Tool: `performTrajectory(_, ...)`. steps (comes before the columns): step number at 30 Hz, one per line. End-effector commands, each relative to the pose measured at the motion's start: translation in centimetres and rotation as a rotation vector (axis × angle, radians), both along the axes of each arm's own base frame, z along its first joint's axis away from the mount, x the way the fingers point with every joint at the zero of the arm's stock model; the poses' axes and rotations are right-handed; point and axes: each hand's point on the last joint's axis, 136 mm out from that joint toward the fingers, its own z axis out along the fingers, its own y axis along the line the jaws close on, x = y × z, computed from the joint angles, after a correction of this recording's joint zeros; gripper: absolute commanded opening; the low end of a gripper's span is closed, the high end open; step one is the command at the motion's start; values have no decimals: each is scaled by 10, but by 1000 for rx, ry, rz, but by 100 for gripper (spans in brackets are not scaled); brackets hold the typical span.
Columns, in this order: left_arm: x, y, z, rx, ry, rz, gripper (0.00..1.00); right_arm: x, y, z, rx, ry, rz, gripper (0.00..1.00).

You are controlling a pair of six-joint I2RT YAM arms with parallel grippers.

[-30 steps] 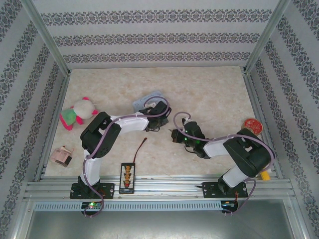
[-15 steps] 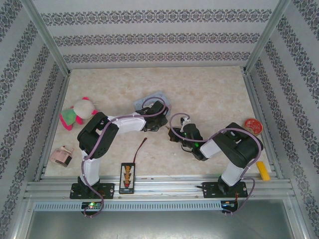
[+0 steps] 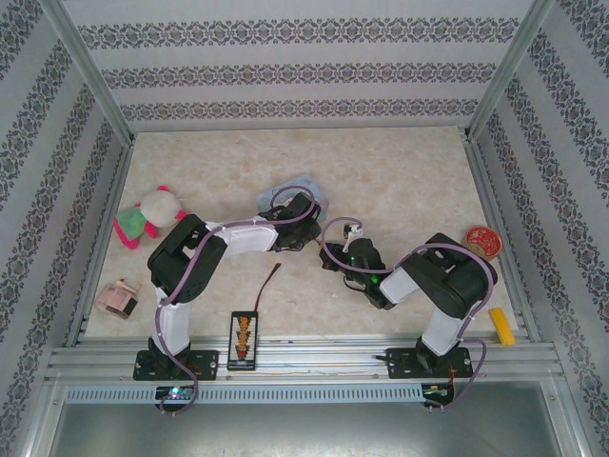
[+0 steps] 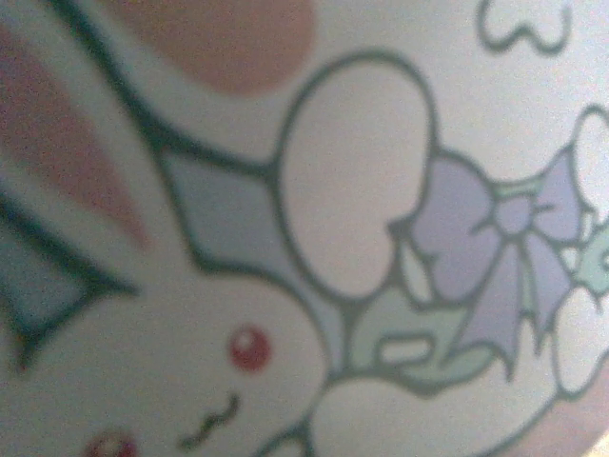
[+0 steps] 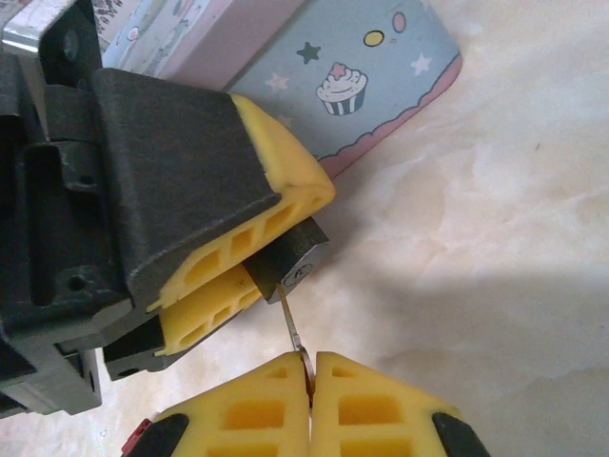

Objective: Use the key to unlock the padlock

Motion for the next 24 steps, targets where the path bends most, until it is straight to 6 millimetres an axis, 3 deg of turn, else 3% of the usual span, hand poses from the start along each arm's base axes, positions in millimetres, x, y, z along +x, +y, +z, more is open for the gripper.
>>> performTrajectory(1,-5,3,-4,-30,35,19,6,2,1,2,33,-15,-23,0)
performTrajectory(12,-4,1,-4,-45,32,21,6,-5,-7,-10,44,11,-47,0)
performTrajectory(24,-4,-1,-6,-53,37,18,6,0,-7,-2,87,-38,-68,0)
